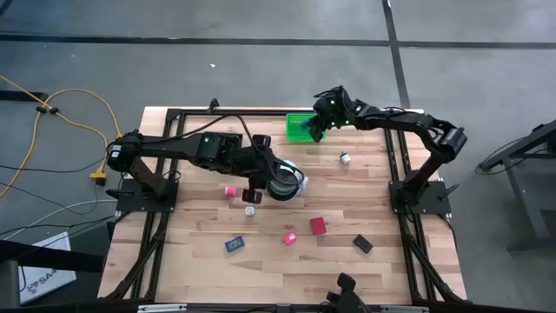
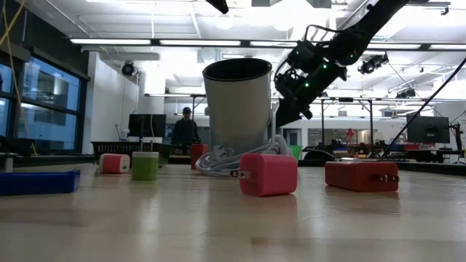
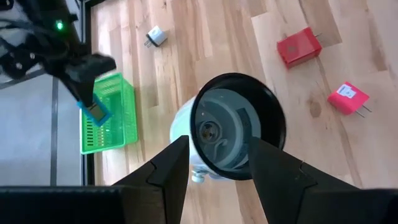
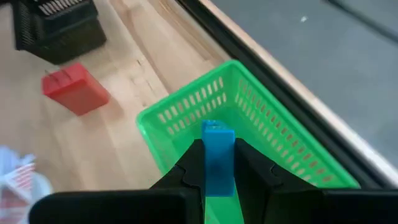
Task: Pick & Place Office items
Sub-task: Put the light blue digital timer into the green bin
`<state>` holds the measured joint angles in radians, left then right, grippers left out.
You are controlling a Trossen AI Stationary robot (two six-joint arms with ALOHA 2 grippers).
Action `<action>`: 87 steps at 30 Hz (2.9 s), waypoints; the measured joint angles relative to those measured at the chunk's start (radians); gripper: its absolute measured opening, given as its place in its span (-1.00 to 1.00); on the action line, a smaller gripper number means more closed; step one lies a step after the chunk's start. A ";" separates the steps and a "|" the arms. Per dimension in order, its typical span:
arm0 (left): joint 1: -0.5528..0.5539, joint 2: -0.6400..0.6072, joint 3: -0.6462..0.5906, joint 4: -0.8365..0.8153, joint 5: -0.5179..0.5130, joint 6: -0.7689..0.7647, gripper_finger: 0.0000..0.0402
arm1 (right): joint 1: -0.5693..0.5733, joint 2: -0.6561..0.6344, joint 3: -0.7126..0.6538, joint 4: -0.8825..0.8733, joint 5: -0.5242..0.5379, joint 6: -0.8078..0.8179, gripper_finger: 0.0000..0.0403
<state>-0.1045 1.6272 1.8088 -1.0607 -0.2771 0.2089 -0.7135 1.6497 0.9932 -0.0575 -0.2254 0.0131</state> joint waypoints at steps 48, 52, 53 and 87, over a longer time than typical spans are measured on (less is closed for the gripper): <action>0.018 0.000 0.000 -0.001 0.014 0.001 -0.23 | 0.025 0.056 0.000 -0.020 0.173 0.434 -0.78; 0.018 0.000 0.000 -0.001 0.018 0.001 -0.23 | 0.027 0.056 0.000 -0.020 0.174 0.436 -0.78; 0.018 0.000 0.000 -0.001 0.018 0.001 -0.23 | 0.026 0.056 0.000 -0.020 0.174 0.438 -0.78; 0.018 0.000 0.000 -0.001 0.017 -0.007 -0.23 | 0.026 0.109 0.000 -0.004 0.175 0.435 -0.74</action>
<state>-0.0868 1.6271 1.8091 -1.0618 -0.2604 0.2020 -0.6872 1.7584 0.9928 -0.0620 -0.0505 0.4480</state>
